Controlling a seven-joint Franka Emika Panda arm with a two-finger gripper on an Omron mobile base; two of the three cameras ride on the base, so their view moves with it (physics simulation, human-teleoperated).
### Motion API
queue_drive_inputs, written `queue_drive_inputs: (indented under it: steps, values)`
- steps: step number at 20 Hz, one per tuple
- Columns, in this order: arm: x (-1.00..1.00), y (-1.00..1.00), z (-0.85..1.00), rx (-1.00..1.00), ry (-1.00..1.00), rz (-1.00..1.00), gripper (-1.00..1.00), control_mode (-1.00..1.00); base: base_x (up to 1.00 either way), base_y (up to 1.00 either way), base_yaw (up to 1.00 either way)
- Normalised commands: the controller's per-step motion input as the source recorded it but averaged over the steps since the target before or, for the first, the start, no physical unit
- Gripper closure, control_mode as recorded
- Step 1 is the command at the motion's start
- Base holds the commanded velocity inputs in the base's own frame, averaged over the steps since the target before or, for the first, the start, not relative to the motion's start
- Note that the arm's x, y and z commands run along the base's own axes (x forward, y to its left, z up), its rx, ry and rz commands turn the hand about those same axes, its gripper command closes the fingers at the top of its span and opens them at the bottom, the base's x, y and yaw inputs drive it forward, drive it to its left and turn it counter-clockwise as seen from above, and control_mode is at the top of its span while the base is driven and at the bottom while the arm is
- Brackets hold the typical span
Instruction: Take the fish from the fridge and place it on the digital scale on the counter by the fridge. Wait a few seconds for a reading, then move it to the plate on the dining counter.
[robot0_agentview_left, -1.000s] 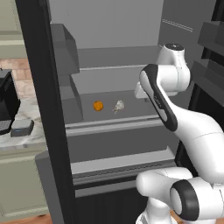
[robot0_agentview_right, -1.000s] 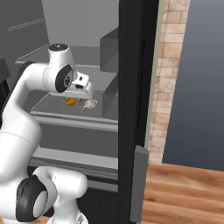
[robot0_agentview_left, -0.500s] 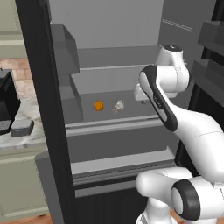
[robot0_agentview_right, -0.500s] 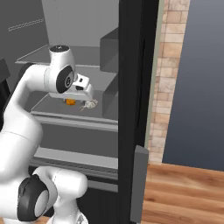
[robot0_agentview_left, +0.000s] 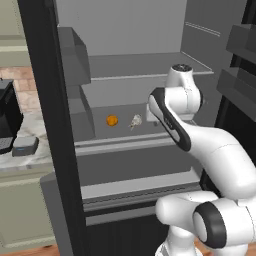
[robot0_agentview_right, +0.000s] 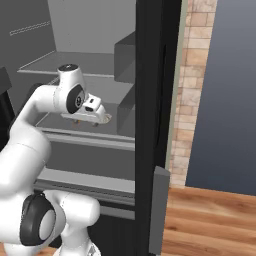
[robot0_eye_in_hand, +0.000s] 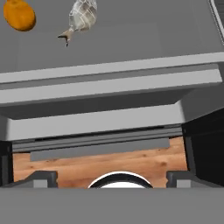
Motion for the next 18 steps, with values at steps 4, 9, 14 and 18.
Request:
queue_drive_inputs:
  steps: [4,9,14,18]
  values:
    - [0.38,0.34,-0.40,-0.06,-0.22,-0.15,-1.00,-1.00,0.00,0.00,0.00]
    - [0.39,0.14,-0.26,-0.03,-0.23,-0.16,-1.00,-1.00,0.00,0.00,0.00]
    - [0.54,0.03,-0.11,0.00,-0.15,-0.15,-1.00,-1.00,0.00,0.00,0.00]
    - [0.61,0.00,0.00,0.00,-0.01,-0.10,-1.00,-1.00,0.00,0.00,0.00]
